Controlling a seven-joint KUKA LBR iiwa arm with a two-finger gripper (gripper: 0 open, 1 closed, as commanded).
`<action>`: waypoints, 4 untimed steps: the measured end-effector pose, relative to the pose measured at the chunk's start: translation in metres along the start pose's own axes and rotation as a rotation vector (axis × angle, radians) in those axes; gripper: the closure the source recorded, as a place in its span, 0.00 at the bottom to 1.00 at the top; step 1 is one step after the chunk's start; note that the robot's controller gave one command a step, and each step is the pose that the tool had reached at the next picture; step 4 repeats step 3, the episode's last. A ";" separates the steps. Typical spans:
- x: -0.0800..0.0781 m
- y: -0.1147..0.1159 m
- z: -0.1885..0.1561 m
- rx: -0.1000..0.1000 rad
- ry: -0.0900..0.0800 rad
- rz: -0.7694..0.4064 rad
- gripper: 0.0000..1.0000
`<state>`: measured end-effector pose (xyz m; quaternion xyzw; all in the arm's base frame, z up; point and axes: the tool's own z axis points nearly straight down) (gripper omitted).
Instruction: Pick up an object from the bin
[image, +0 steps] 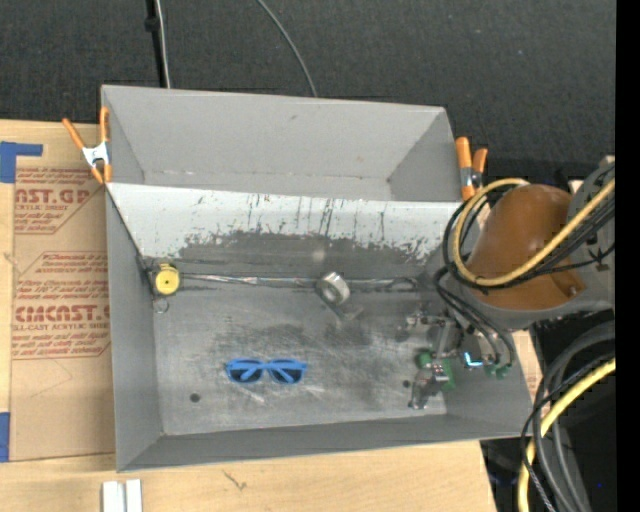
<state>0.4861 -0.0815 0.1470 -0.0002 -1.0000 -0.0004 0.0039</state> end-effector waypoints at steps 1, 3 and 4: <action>-0.012 -0.075 0.062 0.002 -0.004 -0.087 0.00; -0.031 -0.070 -0.078 0.005 -0.019 -0.097 1.00; -0.031 -0.070 -0.078 0.005 -0.019 -0.097 1.00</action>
Offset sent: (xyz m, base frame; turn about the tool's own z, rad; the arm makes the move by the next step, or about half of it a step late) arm 0.0131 -0.0716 -0.0579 -0.0911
